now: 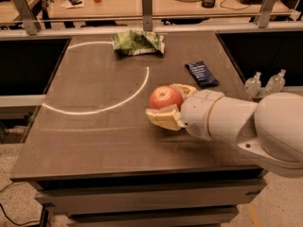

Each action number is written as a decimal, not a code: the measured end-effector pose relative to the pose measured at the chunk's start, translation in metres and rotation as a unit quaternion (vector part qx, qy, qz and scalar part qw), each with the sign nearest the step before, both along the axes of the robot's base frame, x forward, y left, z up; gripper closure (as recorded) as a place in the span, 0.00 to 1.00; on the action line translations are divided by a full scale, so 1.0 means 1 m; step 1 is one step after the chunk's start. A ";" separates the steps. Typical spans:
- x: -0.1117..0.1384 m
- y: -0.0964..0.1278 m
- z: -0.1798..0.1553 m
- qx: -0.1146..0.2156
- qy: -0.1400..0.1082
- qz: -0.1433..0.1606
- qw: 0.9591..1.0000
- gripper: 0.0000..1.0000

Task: Move apple near rxbar blueberry

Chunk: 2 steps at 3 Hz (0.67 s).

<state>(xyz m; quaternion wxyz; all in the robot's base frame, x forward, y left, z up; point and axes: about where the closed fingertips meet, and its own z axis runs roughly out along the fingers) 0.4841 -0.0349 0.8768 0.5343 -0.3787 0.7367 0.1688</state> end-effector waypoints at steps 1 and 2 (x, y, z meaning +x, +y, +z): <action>-0.006 -0.050 0.000 -0.025 0.000 -0.087 0.996 1.00; -0.014 -0.093 0.002 -0.040 -0.004 -0.169 0.985 1.00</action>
Offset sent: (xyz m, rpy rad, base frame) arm -0.0241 -0.1512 0.0037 -0.1115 -0.0135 -0.5567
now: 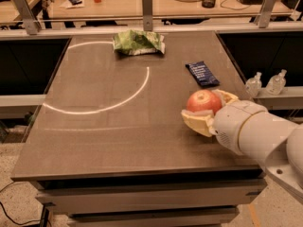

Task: Move apple near rxbar blueberry

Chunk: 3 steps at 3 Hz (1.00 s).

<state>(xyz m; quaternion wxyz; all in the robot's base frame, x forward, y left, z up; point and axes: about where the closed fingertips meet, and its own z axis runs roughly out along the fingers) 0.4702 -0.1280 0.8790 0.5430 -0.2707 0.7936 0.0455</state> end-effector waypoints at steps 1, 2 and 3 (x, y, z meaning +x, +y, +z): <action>0.003 -0.034 0.013 -0.007 -0.025 -0.062 0.998 1.00; 0.004 -0.034 0.013 -0.007 -0.025 -0.062 0.998 1.00; 0.015 -0.052 0.015 -0.027 -0.043 -0.095 0.994 1.00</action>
Offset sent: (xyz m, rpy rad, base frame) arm 0.0026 -0.0268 0.0102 -0.0084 -0.0373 -0.0979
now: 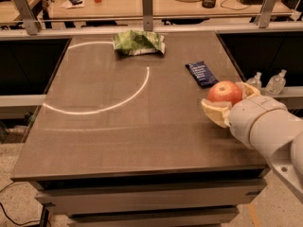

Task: Move apple near rxbar blueberry

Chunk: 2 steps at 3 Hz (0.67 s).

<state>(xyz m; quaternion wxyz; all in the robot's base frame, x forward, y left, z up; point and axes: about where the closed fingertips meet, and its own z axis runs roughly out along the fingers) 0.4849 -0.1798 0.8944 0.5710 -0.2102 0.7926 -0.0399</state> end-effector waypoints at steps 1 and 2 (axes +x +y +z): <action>0.022 -0.027 0.003 -0.030 -0.025 -0.040 0.998 1.00; 0.040 -0.037 0.001 -0.047 -0.035 -0.058 0.997 1.00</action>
Offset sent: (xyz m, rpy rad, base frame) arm 0.0862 -0.0454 0.0172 -0.1381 -0.0753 -0.1718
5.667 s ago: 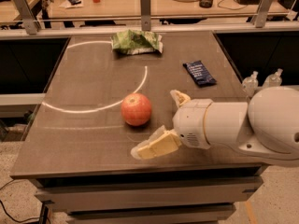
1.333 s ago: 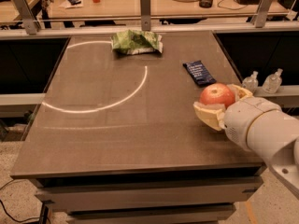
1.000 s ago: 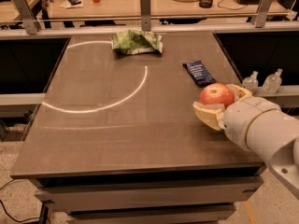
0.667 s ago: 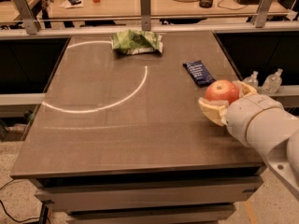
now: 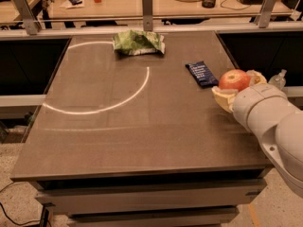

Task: Move apple near rxbar blueberry

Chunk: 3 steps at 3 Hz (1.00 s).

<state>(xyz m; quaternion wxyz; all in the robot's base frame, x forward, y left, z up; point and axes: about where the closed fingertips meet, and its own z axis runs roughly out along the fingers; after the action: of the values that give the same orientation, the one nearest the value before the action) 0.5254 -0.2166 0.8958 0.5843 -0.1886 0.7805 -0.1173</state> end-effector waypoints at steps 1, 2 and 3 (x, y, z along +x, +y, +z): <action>0.023 0.006 -0.009 0.009 0.009 0.003 1.000 1.00; 0.039 0.010 -0.021 0.026 0.025 0.002 0.999 1.00; 0.052 0.007 -0.029 0.037 0.037 -0.006 0.999 1.00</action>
Offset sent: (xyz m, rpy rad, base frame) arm 0.0693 0.0140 -0.0151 0.0970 0.1062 -0.0042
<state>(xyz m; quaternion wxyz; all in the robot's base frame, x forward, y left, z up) 0.5775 -0.2093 0.8667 0.5610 -0.1664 0.8065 -0.0843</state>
